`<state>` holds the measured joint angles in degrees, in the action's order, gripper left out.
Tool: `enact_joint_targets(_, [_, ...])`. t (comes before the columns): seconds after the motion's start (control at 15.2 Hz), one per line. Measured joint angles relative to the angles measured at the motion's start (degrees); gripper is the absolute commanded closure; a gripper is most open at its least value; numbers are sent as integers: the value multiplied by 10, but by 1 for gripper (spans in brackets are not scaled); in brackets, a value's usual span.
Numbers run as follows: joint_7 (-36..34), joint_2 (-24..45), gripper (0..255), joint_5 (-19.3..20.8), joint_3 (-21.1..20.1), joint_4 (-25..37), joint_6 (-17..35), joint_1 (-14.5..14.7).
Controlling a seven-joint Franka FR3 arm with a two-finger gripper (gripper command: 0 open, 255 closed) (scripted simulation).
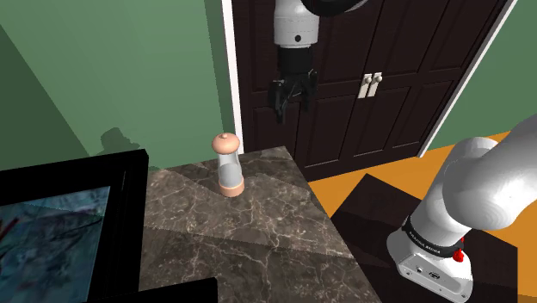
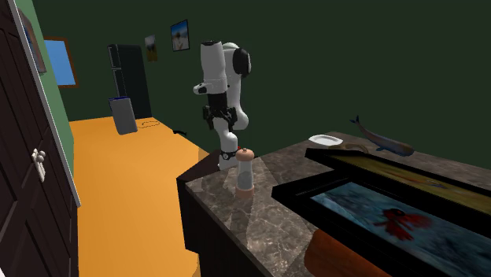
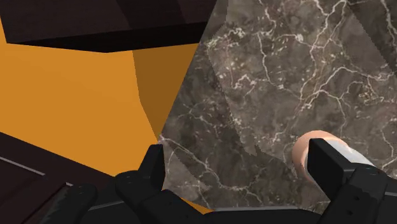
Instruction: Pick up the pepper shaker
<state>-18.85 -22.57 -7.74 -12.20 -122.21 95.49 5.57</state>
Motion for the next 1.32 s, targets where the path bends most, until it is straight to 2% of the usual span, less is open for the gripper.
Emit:
enact_joint_targets(0.4, [-61,95,0,-7,-44,79,30,17])
enact_joint_targets(0.79, [-127,212,0,11,-83,191,45,38])
enact_joint_targets(1.32, [-132,227,0,13,-88,155,97,43])
